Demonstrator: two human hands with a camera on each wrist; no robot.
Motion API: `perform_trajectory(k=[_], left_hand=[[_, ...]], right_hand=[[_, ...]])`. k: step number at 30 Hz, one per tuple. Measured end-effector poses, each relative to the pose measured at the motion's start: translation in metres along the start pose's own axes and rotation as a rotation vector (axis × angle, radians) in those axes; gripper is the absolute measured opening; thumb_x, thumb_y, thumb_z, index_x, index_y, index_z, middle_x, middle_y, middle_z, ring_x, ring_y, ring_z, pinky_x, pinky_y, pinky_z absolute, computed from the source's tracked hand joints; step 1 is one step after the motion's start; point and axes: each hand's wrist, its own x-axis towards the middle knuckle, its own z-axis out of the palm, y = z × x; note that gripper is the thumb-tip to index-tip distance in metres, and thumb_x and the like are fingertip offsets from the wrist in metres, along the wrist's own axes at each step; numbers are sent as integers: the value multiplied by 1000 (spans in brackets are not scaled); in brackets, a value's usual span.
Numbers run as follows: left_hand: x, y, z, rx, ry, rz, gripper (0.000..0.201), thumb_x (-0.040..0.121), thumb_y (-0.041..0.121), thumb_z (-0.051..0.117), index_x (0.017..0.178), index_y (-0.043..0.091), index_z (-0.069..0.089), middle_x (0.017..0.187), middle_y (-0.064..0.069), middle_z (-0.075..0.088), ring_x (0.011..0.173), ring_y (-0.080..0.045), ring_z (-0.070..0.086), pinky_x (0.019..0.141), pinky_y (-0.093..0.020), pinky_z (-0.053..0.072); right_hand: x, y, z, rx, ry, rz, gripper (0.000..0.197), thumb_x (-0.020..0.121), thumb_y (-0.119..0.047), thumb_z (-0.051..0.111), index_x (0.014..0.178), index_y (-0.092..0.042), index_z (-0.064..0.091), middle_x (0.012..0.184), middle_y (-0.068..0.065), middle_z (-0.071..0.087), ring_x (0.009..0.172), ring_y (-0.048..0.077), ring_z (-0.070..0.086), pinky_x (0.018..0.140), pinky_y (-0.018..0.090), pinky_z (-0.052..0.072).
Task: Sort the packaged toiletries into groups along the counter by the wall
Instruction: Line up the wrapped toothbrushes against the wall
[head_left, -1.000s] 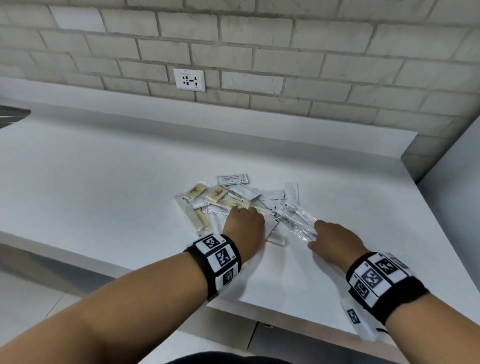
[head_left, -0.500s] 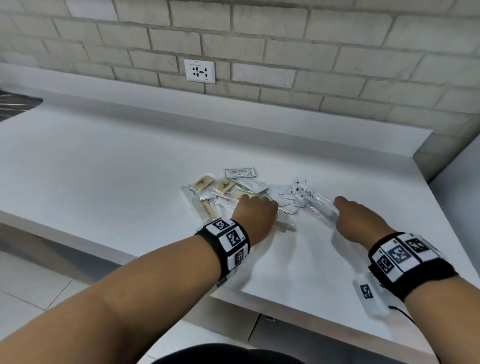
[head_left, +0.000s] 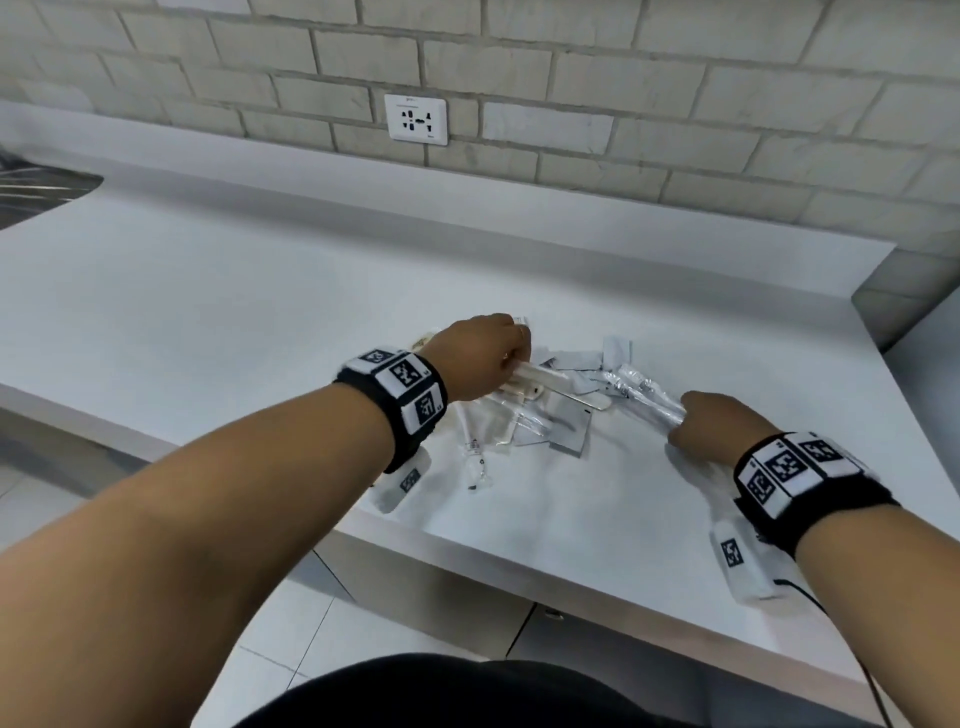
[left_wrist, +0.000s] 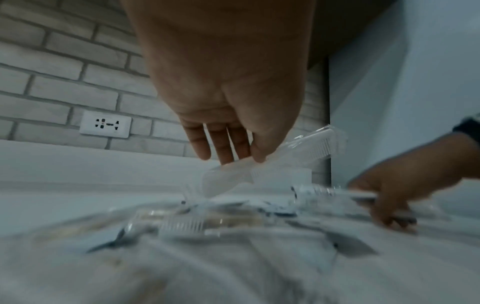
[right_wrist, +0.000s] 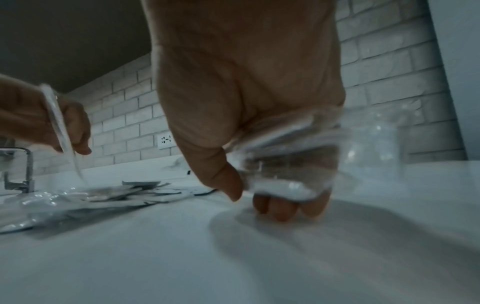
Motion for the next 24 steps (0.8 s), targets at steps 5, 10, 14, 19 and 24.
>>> perform_trajectory(k=[5,10,14,19,24], left_hand=[[-11,-6,22,14,17,-73,16,88,20,54,103,21,60,103,-1,59,92,-21,58,77,-34,49],[-23,-19,11,63,-204,-68,21,88,9,48,95,25,60,101,4,60,93,-18,56,71,-27,39],[-37,-22,7,257,-395,38,43,82,1,49,114,28,61,123,2,52,113,-23,50,85,-34,45],[-48,-14,23,215,-322,46,27,88,10,54,107,27,63,116,4,60,107,-21,56,82,-30,47],[-54,-13,24,188,-152,170,19,96,18,46,110,22,59,114,2,58,104,-20,55,77,-33,48]], right_hand=[[-5,-29,-6,228,73,-67,16,88,-9,48,99,-11,37,76,7,51,64,21,51,50,29,33],[-12,-55,-9,334,97,-185,13,90,-24,56,99,-20,47,86,1,54,80,23,53,59,29,35],[-25,-80,-7,411,105,-302,9,90,-27,59,93,-18,59,84,2,62,74,20,56,60,27,41],[-31,-114,9,358,-67,-378,17,88,-30,60,93,-18,69,83,4,67,74,20,61,65,27,46],[-11,-110,9,175,95,-207,14,85,-14,54,90,-13,66,75,2,55,74,23,55,64,25,39]])
